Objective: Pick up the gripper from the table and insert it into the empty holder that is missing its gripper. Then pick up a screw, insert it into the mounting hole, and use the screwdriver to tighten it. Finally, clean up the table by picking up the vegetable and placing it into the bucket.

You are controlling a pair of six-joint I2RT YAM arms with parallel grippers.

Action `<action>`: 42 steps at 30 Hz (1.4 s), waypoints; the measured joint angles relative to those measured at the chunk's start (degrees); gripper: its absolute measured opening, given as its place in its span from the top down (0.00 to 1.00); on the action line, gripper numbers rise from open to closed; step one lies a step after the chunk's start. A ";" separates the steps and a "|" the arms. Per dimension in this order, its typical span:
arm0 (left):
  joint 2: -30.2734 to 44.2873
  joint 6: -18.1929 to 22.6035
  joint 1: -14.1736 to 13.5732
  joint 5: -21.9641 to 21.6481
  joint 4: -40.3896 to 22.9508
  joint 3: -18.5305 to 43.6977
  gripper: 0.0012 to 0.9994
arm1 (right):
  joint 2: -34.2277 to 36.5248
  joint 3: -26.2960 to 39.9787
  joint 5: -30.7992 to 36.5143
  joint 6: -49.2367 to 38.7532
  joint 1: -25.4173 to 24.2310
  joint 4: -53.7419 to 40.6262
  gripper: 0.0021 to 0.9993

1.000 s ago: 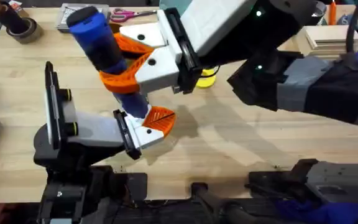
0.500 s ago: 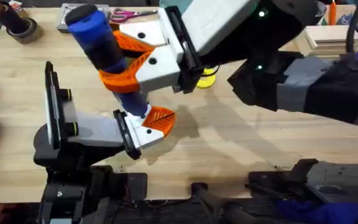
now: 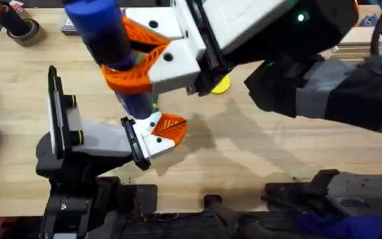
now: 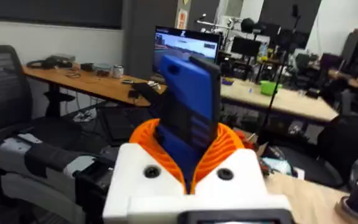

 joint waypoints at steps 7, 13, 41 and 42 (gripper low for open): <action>0.00 0.00 0.00 -0.01 0.00 0.00 0.99 | 0.00 12.56 -3.13 -1.34 -4.12 -26.05 0.98; 0.00 0.00 0.00 -0.01 0.00 0.00 0.99 | 0.00 30.83 2.11 -16.93 -8.15 -67.35 0.98; 0.00 0.00 0.00 -0.01 0.00 0.00 0.99 | 8.55 38.30 43.90 -79.84 -33.59 -114.32 0.98; 0.00 0.00 0.00 0.01 0.00 0.00 0.99 | 9.87 38.30 44.38 -81.01 -34.32 -115.46 0.98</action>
